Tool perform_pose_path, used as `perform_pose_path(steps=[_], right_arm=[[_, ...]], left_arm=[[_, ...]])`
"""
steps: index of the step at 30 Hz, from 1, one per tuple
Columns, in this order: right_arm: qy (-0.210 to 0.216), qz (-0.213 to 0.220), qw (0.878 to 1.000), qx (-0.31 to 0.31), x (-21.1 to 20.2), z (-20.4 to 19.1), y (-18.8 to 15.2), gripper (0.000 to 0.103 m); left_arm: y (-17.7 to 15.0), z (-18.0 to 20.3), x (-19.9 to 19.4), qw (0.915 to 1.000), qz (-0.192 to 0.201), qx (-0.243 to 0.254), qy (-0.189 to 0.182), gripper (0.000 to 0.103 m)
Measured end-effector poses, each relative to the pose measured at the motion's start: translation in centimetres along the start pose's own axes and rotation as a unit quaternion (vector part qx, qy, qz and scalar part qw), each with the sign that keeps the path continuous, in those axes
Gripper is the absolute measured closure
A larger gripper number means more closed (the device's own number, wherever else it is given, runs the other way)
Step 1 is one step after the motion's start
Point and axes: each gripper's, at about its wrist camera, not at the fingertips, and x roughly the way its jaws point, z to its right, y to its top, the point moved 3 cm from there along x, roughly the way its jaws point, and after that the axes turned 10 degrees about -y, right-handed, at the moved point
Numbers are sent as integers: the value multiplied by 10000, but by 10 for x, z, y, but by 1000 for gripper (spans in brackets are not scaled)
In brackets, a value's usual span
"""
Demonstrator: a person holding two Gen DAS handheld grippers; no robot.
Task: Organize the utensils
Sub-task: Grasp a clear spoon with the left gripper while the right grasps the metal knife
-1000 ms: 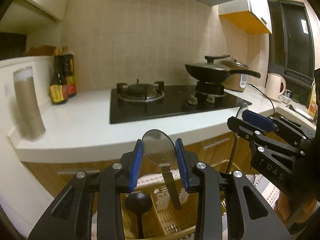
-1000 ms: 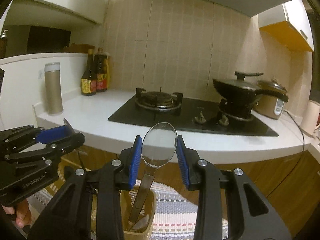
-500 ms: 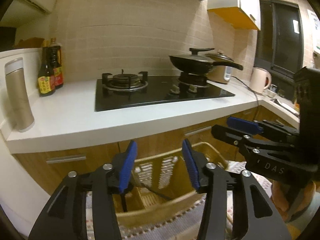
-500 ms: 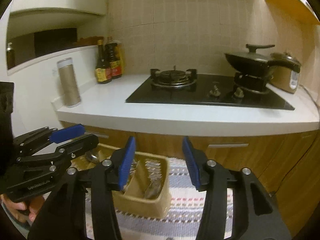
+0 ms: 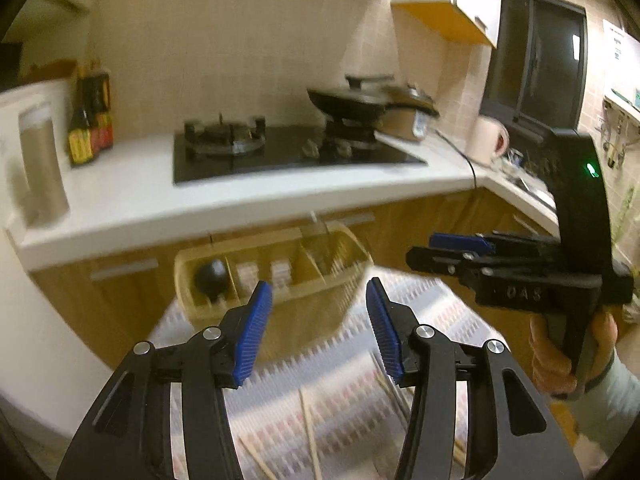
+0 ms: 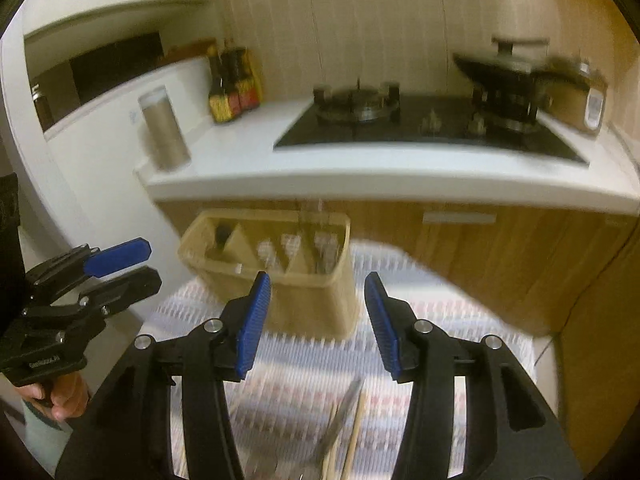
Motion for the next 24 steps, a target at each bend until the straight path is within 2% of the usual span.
perform_pose_path(steps=[4, 7, 11, 14, 17, 21, 24], right_arm=[[231, -828, 9963, 86, 14, 4, -30, 57], [336, -1430, 9890, 151, 30, 8, -57, 57], [347, -1948, 9799, 249, 46, 13, -86, 57], [376, -2182, 9745, 355, 55, 17, -99, 57], [410, -2352, 9702, 416, 63, 19, -105, 58], [420, -2531, 9652, 509, 78, 19, -107, 58], [466, -2688, 9602, 600, 89, 19, -109, 66]], left_arm=[[-38, 9, 14, 9971, -739, -120, -133, 55], [-74, 18, 32, 9908, -1332, -80, -209, 55], [-114, 28, 55, 9771, -2072, -75, -489, 55], [-139, 35, 72, 9660, -2525, 52, -551, 55], [-151, 41, 84, 9583, -2799, 150, -548, 53], [-160, 50, 97, 9529, -2987, 294, -442, 51], [-163, 50, 108, 9503, -3077, 367, -286, 51]])
